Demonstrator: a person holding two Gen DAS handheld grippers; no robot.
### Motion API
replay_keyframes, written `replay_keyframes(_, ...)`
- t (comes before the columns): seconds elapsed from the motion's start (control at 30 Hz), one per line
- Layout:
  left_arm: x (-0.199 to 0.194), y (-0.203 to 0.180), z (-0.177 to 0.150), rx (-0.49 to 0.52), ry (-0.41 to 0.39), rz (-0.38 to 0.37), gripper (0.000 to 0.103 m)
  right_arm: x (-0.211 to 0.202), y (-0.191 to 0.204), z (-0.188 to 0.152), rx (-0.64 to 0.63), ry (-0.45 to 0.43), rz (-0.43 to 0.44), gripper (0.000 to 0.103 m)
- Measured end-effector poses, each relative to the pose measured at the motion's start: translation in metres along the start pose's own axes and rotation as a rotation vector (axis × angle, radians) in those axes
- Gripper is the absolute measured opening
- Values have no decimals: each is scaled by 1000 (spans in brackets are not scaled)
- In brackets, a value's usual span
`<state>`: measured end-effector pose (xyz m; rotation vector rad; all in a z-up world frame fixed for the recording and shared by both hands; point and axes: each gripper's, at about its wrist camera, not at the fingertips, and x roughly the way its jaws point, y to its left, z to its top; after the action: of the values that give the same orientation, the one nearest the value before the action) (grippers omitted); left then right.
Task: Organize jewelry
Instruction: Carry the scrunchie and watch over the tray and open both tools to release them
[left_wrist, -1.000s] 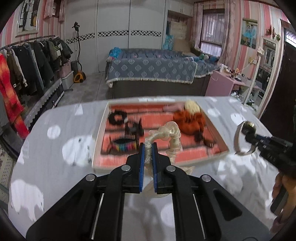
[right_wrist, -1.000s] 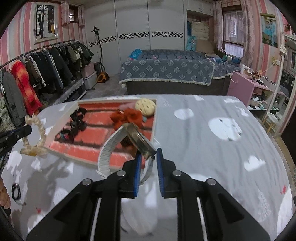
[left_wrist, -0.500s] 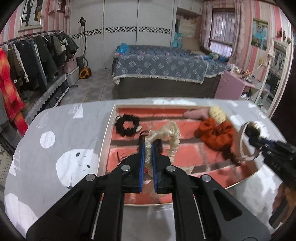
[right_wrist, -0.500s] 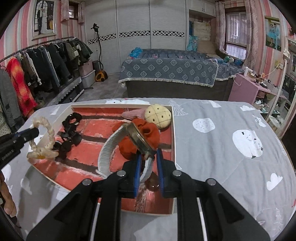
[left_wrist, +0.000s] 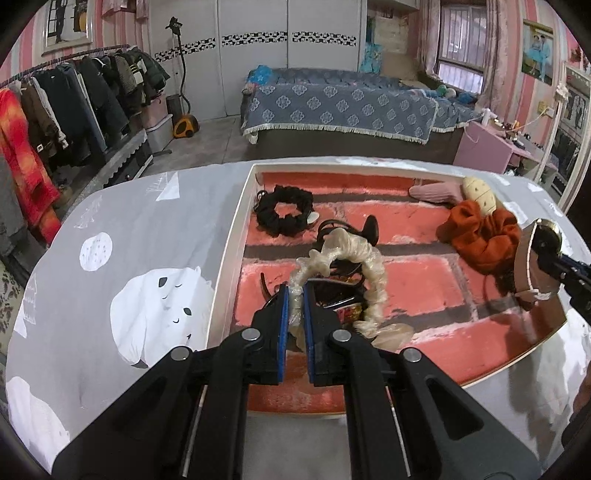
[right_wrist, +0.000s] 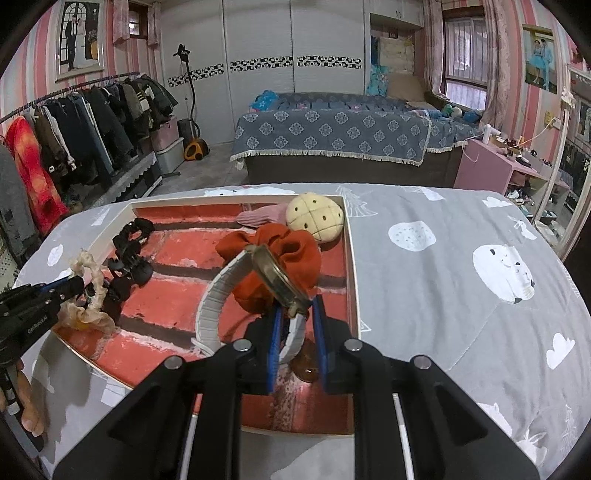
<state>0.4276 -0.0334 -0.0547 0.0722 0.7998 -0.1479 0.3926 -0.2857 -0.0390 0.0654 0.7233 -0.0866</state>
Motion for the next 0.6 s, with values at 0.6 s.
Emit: replay_keyframes(0.6, 8, -5, -6, 28, 9, 35, 8, 11, 6, -7, -8, 25, -14, 17)
